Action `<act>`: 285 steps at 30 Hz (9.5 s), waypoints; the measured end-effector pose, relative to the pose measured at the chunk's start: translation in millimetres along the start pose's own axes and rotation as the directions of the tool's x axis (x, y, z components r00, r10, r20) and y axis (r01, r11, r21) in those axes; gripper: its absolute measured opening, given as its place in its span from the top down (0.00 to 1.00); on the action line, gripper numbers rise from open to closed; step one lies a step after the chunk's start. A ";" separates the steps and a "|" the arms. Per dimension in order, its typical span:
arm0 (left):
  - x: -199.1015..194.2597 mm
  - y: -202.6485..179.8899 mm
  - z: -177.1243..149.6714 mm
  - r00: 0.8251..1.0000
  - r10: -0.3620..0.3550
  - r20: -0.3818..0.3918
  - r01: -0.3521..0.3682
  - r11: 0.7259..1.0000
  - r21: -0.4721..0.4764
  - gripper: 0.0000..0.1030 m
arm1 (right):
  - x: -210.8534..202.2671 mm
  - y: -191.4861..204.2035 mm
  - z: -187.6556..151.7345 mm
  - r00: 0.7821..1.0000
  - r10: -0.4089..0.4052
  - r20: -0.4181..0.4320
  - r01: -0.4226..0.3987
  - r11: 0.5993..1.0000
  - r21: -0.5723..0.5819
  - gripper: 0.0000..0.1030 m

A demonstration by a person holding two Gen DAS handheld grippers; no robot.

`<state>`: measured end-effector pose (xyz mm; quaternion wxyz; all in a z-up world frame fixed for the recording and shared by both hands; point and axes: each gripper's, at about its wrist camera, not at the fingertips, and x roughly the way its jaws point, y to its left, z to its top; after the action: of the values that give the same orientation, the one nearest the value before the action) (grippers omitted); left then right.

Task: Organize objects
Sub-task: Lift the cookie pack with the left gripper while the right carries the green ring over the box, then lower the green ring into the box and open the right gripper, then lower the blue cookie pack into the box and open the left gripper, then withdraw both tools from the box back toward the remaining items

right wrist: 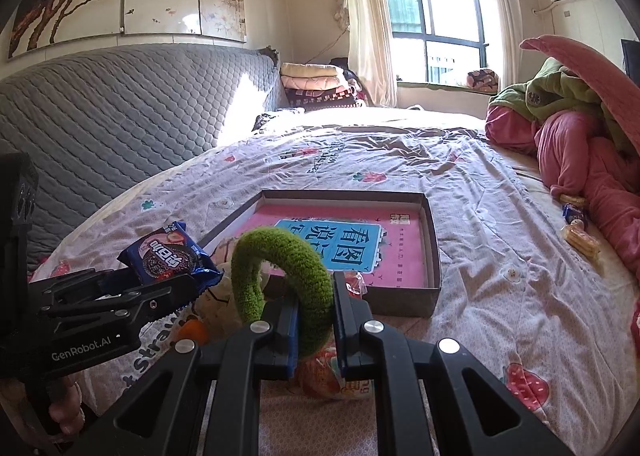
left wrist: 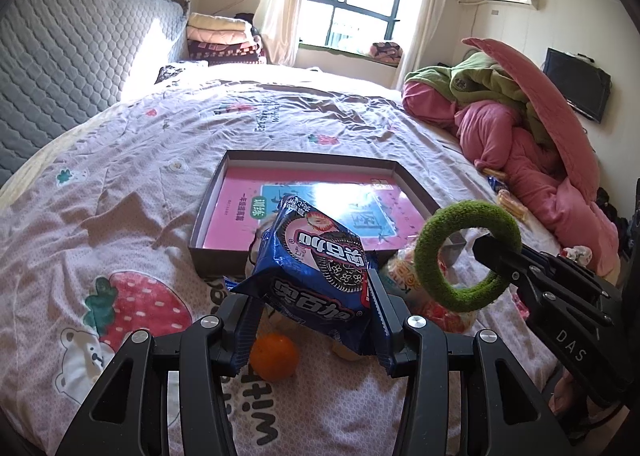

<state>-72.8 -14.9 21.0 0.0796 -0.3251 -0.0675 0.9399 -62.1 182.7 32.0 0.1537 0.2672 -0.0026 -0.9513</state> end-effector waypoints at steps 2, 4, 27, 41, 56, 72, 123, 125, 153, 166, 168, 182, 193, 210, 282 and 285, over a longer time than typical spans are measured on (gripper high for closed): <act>2.2 2.1 2.6 1.000 0.003 -0.001 -0.003 1.000 -0.007 0.52 | 1.7 -1.8 2.8 1.000 -0.001 0.007 0.001 1.000 0.002 0.86; 4.0 4.0 5.2 1.000 0.005 0.001 -0.005 1.000 -0.011 0.52 | 2.5 -2.8 6.0 1.000 -0.005 0.015 0.005 1.000 0.002 0.86; 29.6 19.2 42.9 0.998 0.020 0.052 -0.019 0.999 -0.029 0.52 | 26.3 -14.7 33.5 0.999 -0.018 0.050 0.018 1.000 -0.013 0.86; 46.5 34.7 72.8 0.996 0.047 0.074 -0.044 0.998 -0.043 0.52 | 46.6 -24.5 49.6 0.997 -0.041 0.065 0.043 0.999 -0.023 0.86; 81.1 41.4 88.9 0.996 0.075 0.043 -0.074 0.997 -0.024 0.52 | 68.5 -44.8 68.9 0.993 -0.101 0.063 0.104 0.994 -0.043 0.86; 126.9 52.8 86.5 0.995 0.093 -0.034 -0.094 0.995 -0.035 0.52 | 104.9 -60.9 69.4 0.997 -0.069 -0.034 0.069 0.998 -0.003 0.86; 180.9 64.5 66.5 0.973 0.082 -0.215 -0.094 0.995 -0.044 0.51 | 161.3 -83.1 40.5 0.943 -0.166 -0.290 0.175 0.985 0.006 0.56; 181.4 64.3 66.8 0.973 0.084 -0.214 -0.096 0.994 -0.045 0.51 | 160.6 -81.7 41.5 0.944 -0.163 -0.288 0.171 0.985 0.004 0.56; 180.8 66.3 71.9 0.967 0.074 -0.242 -0.095 0.992 -0.078 0.35 | 150.4 -72.8 47.3 0.957 -0.141 -0.255 0.144 0.990 -0.008 0.56; 173.5 67.2 75.3 0.969 0.073 -0.235 -0.094 0.992 -0.083 0.32 | 146.2 -72.1 50.3 0.960 -0.137 -0.242 0.139 0.990 -0.009 0.53; 171.8 66.7 76.0 0.970 0.084 -0.229 -0.104 0.992 -0.077 0.29 | 145.5 -72.0 50.7 0.961 -0.134 -0.241 0.136 0.991 -0.007 0.51; 157.1 61.5 80.7 0.974 0.106 -0.200 -0.119 0.991 -0.055 0.28 | 137.7 -68.4 54.3 0.968 -0.130 -0.215 0.129 0.991 -0.018 0.51; 133.8 49.0 86.3 0.980 0.107 -0.168 -0.116 0.992 -0.045 0.27 | 126.5 -65.4 61.3 0.977 -0.122 -0.177 0.120 0.993 -0.022 0.44; 84.2 26.3 83.8 0.987 0.118 -0.110 -0.122 0.992 -0.033 0.26 | 94.7 -56.2 70.9 0.993 -0.075 -0.096 0.073 0.997 -0.031 0.32; -14.6 -3.1 15.0 0.987 0.137 -0.079 -0.131 0.989 0.069 0.26 | -18.4 -16.3 -0.5 0.995 -0.097 -0.017 0.095 0.993 -0.073 0.15; -15.1 -3.2 11.9 0.987 0.137 -0.085 -0.131 0.989 0.073 0.26 | -18.9 -16.2 -1.9 0.995 -0.098 -0.021 0.096 0.993 -0.075 0.15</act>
<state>-68.2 -15.5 39.9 0.0298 -0.3681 -0.0103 0.9292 -50.5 203.9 38.6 0.1171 0.2728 0.0474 -0.9537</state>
